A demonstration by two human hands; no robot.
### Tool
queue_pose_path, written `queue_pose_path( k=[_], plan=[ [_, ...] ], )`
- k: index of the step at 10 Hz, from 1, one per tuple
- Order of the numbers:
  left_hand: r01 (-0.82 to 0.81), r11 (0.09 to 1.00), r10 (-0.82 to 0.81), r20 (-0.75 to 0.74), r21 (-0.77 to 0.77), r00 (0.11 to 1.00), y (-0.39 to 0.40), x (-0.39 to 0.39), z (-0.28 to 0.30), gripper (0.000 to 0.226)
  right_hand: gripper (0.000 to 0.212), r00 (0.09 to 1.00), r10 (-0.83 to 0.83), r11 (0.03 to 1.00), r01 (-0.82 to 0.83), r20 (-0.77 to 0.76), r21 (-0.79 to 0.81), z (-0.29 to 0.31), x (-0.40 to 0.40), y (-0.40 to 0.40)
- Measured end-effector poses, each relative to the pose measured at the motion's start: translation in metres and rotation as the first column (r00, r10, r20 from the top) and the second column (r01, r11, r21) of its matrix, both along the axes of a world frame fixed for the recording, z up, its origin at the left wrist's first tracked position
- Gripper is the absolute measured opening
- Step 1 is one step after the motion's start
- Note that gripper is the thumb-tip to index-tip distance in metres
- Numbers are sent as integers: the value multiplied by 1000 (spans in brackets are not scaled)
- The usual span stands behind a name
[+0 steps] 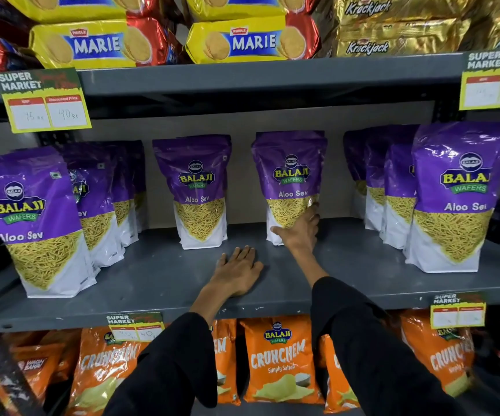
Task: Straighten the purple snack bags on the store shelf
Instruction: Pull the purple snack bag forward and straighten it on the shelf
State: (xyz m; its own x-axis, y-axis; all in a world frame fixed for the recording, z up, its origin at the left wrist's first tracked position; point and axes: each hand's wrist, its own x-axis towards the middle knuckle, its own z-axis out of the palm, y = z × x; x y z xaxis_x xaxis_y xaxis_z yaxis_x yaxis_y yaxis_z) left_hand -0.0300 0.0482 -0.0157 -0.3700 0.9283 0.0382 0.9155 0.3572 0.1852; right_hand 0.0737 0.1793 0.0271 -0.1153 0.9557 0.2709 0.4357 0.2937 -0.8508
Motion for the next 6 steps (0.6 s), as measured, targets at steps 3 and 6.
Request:
queue_pose_path(
  k=[3, 6],
  plan=[
    [-32, 999, 33, 17, -19, 999, 6, -11, 5, 64, 139, 1000, -13, 999, 14, -19, 31, -4, 11, -27],
    [-51, 998, 53, 28, -42, 998, -10, 18, 9, 64, 137, 999, -18, 996, 21, -40, 83, -15, 66, -78]
  ],
)
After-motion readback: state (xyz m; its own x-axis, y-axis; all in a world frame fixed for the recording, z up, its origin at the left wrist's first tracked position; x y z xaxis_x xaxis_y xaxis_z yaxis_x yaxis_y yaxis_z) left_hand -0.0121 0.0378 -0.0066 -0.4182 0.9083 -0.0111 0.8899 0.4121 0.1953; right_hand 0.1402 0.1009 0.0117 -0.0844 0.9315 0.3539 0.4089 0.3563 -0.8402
